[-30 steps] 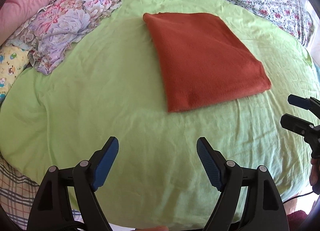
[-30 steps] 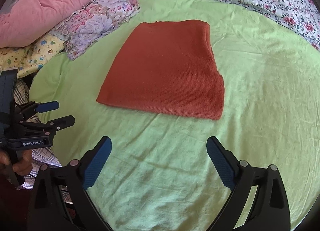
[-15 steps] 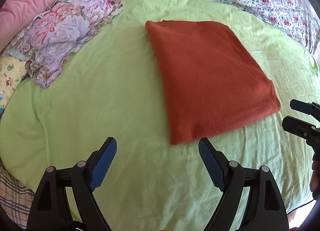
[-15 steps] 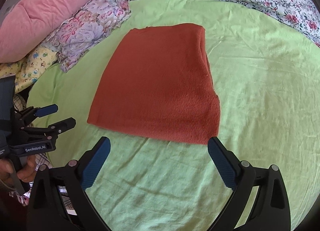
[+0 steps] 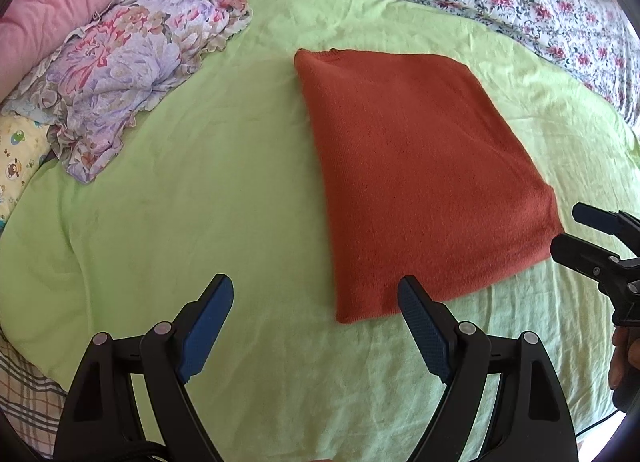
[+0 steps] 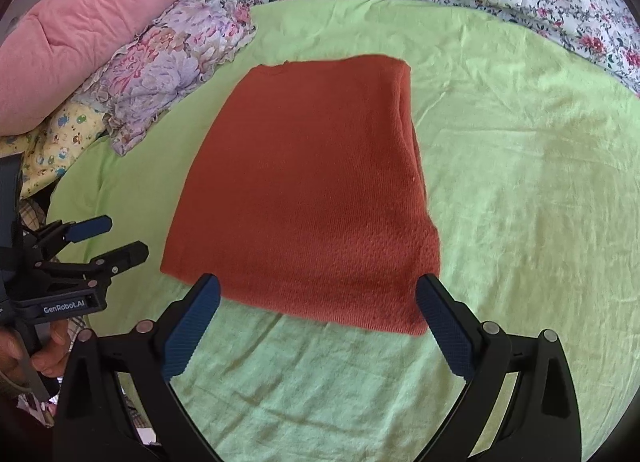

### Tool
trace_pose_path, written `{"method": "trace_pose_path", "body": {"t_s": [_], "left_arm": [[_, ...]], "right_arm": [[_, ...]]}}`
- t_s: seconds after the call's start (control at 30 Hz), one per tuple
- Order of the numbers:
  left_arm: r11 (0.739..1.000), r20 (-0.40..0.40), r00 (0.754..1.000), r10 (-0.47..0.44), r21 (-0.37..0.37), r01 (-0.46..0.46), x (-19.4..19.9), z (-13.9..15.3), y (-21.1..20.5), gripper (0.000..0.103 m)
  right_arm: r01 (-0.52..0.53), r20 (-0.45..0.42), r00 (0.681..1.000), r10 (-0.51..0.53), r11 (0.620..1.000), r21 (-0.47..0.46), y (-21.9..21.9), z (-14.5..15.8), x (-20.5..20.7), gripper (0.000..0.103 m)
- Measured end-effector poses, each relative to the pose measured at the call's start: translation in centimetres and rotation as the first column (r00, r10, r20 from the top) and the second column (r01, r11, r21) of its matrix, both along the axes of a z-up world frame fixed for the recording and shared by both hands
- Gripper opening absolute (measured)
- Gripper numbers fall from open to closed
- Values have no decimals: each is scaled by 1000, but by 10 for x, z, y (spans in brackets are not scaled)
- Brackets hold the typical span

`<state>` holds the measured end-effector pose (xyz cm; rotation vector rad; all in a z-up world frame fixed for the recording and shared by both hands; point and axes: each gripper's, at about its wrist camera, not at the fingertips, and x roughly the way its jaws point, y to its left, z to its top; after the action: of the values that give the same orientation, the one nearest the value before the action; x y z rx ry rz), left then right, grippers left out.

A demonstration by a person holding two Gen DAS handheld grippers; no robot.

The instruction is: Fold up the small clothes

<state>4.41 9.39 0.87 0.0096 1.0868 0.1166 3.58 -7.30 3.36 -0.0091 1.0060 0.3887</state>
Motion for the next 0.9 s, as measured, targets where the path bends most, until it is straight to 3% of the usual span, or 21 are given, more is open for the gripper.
{"method": "trace_pose_path", "body": {"t_s": [0.9], "left_arm": [[1000,-24,999,26,17,-26,20,-4,-4,87]], "right_arm": [[-40,-16,999,40,999,24,10,0,21,102]]}}
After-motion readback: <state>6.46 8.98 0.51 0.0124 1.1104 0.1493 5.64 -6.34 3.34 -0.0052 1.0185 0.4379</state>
